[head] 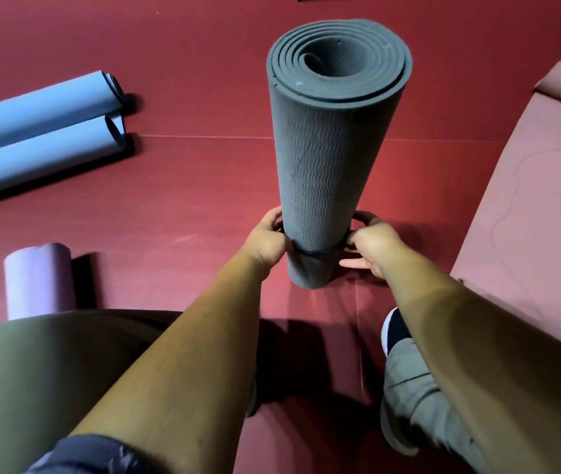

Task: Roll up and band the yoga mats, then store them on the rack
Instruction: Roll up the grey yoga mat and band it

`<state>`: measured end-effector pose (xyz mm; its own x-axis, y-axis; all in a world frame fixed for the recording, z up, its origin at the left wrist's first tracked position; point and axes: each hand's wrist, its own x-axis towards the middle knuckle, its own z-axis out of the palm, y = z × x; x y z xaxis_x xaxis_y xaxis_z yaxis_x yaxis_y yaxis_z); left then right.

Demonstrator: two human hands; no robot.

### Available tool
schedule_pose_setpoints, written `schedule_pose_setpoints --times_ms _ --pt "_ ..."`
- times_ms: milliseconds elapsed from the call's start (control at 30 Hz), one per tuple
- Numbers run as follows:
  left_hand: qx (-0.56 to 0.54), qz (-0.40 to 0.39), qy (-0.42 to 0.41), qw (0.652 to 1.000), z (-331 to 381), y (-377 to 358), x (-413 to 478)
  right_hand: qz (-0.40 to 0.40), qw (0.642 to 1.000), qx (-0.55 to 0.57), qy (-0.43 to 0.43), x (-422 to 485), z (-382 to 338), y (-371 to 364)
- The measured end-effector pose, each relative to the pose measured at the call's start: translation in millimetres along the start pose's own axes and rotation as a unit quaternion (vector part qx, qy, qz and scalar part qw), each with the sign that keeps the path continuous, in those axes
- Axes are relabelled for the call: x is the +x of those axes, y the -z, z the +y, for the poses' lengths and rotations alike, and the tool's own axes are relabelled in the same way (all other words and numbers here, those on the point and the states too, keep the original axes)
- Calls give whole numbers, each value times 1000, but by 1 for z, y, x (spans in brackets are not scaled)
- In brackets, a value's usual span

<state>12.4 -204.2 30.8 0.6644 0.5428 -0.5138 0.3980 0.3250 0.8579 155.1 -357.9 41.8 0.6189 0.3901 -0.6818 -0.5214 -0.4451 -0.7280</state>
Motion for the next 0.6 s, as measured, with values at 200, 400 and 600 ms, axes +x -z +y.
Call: schedule_pose_setpoints --times_ms 200,400,600 --pt "-5 41 2 999 25 -5 -19 49 998 -27 5 -7 -18 -1" --pt "-53 115 -48 991 91 -6 -44 59 997 -14 56 -43 -84 -2" --pt "-34 26 -39 998 199 3 -108 -24 996 31 85 -136 -159 8"
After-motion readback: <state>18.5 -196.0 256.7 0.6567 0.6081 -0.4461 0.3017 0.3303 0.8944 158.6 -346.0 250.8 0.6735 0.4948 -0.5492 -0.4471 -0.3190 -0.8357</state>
